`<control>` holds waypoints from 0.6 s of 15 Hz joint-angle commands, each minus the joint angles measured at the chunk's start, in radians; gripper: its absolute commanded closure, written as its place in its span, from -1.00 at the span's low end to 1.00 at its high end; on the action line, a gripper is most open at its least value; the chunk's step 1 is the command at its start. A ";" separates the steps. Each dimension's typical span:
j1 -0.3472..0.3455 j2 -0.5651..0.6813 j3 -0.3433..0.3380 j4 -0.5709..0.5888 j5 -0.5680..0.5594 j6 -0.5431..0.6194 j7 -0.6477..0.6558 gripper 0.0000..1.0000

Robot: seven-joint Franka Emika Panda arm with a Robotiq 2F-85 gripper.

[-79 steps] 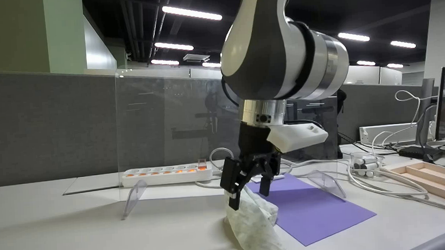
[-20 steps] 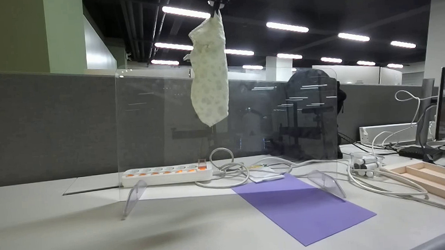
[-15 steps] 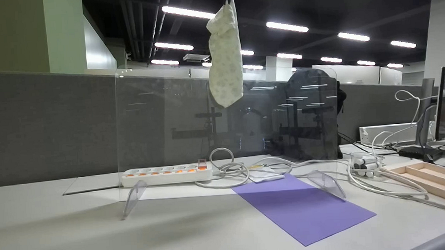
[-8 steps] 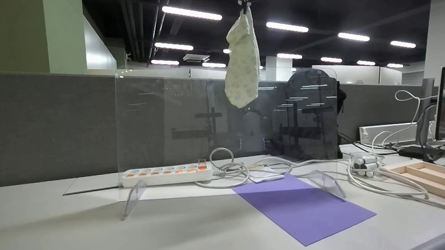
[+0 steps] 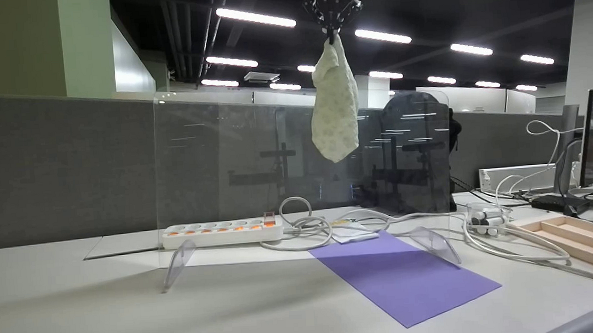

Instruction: Hang the cloth on the screen

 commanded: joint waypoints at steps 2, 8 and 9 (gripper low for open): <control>-0.059 0.094 0.078 0.075 -0.080 -0.070 0.140 0.99; -0.114 0.202 0.135 0.162 -0.228 -0.140 0.359 0.99; -0.116 0.221 0.139 0.178 -0.255 -0.153 0.395 0.99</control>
